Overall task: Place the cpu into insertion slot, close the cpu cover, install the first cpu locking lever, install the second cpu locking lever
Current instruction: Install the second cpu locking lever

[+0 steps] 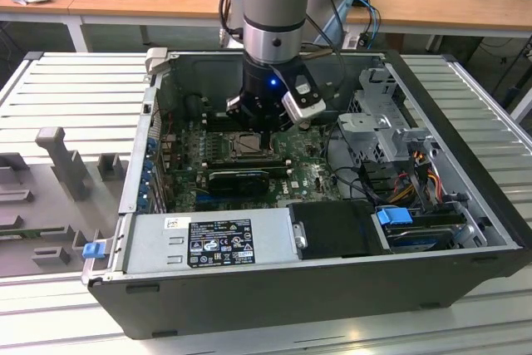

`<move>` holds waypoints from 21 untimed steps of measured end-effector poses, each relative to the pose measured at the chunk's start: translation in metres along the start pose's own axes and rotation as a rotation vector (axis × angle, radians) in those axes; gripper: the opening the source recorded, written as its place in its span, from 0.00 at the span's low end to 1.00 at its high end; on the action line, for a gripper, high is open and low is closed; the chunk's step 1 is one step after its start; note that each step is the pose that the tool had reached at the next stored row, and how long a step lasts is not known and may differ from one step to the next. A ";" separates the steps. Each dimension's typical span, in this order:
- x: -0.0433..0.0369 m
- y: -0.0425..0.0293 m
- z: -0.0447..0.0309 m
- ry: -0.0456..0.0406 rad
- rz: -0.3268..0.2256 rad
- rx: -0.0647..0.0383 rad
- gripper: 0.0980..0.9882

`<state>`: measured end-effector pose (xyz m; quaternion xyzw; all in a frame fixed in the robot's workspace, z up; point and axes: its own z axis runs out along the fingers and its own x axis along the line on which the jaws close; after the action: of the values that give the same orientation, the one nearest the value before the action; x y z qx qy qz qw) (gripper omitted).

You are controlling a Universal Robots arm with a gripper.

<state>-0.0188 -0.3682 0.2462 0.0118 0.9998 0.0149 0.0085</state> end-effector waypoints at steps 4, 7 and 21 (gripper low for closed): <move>0.0003 -0.0122 0.0005 0.0009 -0.001 -0.016 0.01; 0.0052 -0.0150 0.0007 0.0018 -0.003 -0.052 0.01; 0.0374 -0.0167 0.0146 0.0056 -0.044 -0.097 0.01</move>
<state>-0.0563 -0.3835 0.2305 -0.0105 0.9979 0.0630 0.0066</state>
